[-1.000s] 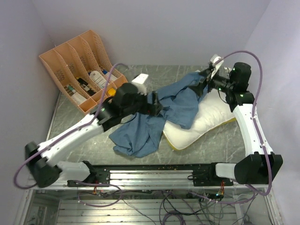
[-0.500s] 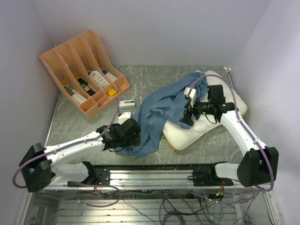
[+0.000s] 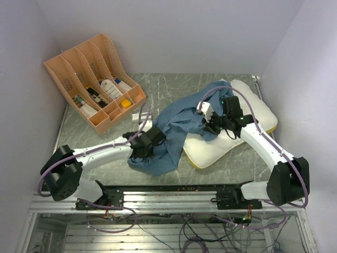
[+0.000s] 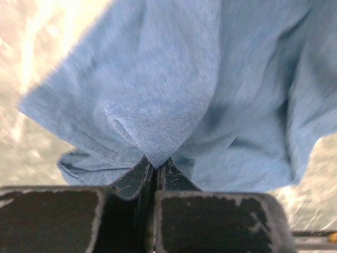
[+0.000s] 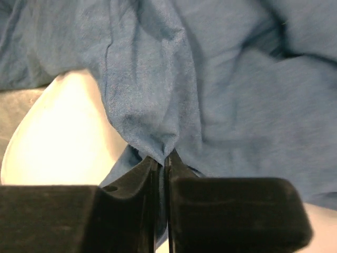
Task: Put the pillow into the pillowcase
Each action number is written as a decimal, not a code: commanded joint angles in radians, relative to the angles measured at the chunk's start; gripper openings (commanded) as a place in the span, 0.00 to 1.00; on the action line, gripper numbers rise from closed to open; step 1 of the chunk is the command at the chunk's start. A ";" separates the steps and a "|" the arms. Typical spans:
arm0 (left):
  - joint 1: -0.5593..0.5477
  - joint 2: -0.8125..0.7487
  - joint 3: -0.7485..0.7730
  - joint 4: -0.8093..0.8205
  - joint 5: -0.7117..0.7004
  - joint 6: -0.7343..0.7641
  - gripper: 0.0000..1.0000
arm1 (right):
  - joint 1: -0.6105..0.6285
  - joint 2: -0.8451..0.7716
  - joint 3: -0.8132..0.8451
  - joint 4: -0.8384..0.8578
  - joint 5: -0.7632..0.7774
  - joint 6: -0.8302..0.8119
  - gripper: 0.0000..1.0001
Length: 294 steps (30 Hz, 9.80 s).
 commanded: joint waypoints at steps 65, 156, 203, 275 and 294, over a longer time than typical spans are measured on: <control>0.256 0.483 0.651 0.276 0.349 0.222 0.33 | -0.094 0.500 0.246 0.349 -0.307 0.773 0.01; 0.115 0.592 0.981 0.114 -0.012 0.702 0.07 | -0.162 0.226 -0.022 0.236 -0.490 0.607 0.07; 0.205 0.121 0.693 0.234 0.407 0.524 0.48 | 0.020 0.329 0.492 0.482 -0.357 0.505 0.00; 0.584 0.089 0.688 0.105 0.738 0.680 0.07 | -0.154 0.175 0.245 -0.141 -0.202 -0.340 0.97; 0.589 0.042 0.668 0.049 0.836 0.683 0.07 | -0.082 0.539 0.196 -0.067 -0.078 -0.726 0.36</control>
